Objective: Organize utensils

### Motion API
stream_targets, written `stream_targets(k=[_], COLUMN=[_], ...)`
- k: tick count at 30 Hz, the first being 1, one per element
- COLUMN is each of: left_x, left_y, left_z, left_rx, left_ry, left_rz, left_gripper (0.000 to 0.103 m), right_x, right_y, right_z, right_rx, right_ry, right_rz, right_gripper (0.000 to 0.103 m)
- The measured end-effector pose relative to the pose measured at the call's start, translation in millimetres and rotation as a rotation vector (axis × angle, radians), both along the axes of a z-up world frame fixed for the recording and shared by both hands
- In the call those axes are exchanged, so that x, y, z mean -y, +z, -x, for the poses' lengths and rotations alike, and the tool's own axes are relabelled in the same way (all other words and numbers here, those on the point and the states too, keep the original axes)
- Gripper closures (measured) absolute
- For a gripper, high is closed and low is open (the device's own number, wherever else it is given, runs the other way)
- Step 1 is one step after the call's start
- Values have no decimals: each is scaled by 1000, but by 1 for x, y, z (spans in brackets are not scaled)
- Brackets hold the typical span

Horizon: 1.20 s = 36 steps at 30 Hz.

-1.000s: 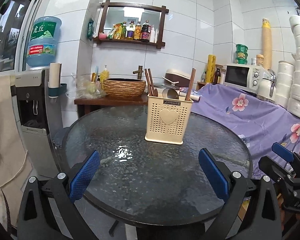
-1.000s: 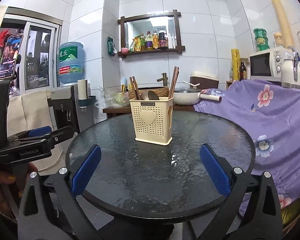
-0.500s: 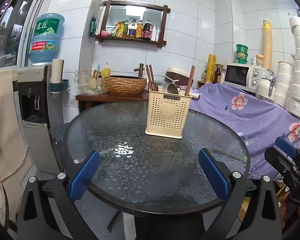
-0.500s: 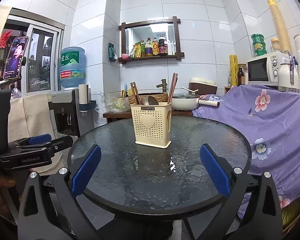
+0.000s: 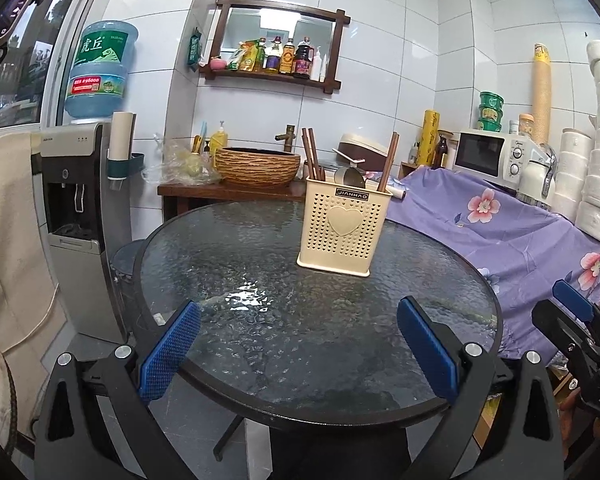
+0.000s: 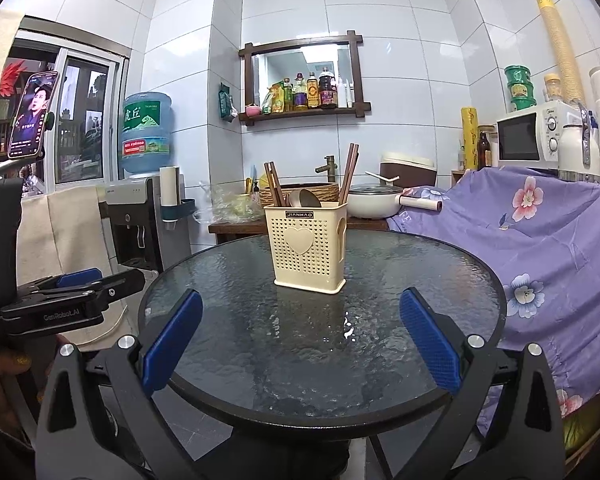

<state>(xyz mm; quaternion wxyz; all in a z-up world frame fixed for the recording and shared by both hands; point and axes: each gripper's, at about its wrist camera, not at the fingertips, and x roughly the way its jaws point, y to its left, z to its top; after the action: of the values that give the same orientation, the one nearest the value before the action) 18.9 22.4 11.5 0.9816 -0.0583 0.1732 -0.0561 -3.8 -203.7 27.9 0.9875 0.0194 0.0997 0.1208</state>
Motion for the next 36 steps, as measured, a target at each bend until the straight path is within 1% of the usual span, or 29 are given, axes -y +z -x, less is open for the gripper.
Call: stream_targets(k=[12,17,21,29,36], left_x=[1,0,2,3,4], left_y=[0,0,1,1,1], left_z=[0,1,2,2,3], left_rx=[-1,2,7,1,-5], left_ry=[-1,14,20,15,23], left_rz=[-5,-5,-23,-24,-46], left_gripper=[6,6,6,6,6], right_x=[-5,-5,-5,-6,-9], right_y=[0,1,1,-1,-4], right_z=[-1,-1,-1,-1,-2], right_rx=[-4,-1,-6,-9,-17], right_ry=[6,7,7,12,16], right_rz=[9,11,11,8,4], right_gripper=[6,6,6,6,6])
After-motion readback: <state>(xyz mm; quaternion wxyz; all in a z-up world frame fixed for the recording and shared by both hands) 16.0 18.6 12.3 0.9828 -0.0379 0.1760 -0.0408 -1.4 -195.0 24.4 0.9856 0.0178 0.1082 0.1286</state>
